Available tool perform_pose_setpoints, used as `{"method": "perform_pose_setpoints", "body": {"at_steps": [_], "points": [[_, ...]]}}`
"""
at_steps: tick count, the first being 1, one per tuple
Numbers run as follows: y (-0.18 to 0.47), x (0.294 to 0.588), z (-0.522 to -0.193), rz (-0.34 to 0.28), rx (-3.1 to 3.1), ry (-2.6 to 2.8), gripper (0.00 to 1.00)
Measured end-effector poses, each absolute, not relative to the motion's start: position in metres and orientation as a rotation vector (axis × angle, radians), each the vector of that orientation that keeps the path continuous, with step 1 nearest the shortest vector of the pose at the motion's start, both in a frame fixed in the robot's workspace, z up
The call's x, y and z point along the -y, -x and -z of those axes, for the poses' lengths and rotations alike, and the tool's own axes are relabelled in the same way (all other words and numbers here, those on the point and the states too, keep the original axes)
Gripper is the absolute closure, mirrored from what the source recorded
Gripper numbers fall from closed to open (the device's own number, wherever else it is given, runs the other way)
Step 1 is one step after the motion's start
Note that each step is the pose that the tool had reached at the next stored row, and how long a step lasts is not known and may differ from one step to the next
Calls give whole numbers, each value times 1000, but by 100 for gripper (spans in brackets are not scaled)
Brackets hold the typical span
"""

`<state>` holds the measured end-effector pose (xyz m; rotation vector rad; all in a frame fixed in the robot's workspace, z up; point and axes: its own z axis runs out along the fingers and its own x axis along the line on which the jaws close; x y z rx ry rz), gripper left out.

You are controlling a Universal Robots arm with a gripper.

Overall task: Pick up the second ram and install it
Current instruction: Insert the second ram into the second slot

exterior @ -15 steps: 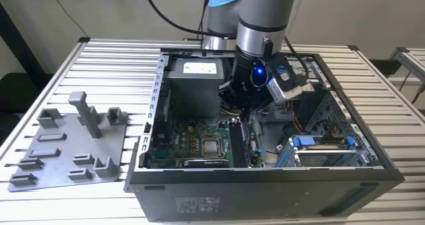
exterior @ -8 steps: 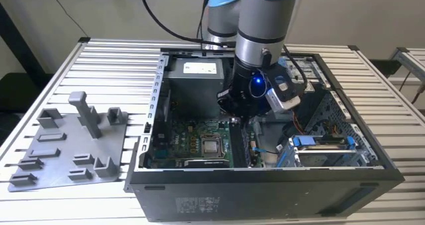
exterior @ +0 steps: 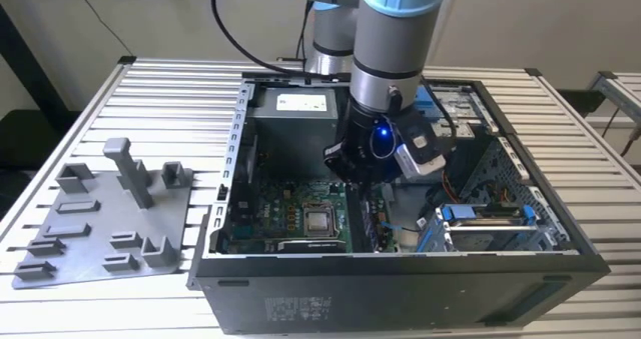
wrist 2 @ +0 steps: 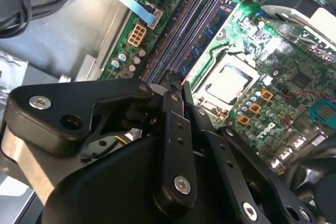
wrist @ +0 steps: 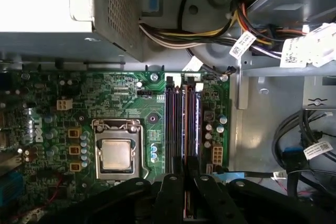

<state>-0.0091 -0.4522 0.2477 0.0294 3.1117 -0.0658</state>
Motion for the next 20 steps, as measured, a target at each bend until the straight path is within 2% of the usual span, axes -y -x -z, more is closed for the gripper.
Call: {"method": "perform_pose_setpoints", "body": {"at_steps": [9,20], "points": [[14,452,-232,66,-3112,-29,86],[14,459,-229,66,-3112,-31,86]]}}
